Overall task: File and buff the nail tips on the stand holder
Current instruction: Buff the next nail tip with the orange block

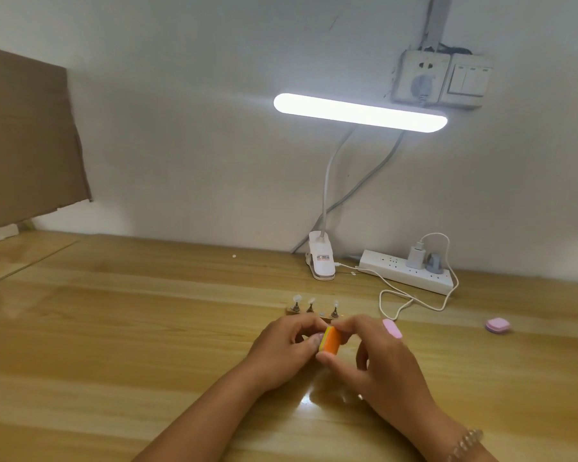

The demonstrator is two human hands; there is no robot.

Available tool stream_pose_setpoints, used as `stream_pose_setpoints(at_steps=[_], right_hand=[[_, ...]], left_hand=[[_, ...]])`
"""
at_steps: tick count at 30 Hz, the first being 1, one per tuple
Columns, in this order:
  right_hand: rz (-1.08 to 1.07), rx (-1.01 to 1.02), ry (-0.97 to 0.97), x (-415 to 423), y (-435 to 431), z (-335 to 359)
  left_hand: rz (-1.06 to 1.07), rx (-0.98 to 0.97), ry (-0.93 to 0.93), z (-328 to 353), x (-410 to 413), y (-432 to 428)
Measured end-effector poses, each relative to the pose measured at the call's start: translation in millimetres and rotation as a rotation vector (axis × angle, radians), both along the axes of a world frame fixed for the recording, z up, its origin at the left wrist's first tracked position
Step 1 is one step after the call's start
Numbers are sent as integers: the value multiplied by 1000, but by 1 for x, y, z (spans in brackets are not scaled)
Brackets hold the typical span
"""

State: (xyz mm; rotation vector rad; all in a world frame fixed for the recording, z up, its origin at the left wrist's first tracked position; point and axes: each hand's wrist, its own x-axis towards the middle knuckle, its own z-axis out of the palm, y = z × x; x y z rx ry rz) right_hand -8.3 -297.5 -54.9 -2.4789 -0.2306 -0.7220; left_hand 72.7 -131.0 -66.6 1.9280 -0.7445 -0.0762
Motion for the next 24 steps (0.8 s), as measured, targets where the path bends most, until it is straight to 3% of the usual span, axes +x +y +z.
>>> stream_pose_setpoints(at_steps=[2,7,10,14,18,24], right_hand=[[-67,104,10,6,-7,0],[21,58,-8,0,-2,-3],[-35,175,11,9,-9,-2],[21,65,-10,5,-4,-3],[-1,170,-9,12,-8,-1],[3,106,-8,7,-5,-4]], left_hand=[[14,11,-14,-1,1,0],[9,14,-5,-2,2,-1],[26,22,-25,-4,3,-1],[15,20,-6,-3,2,0],[35,43,-28,-3,0,-1],[34,-6,14,-2,0,-1]])
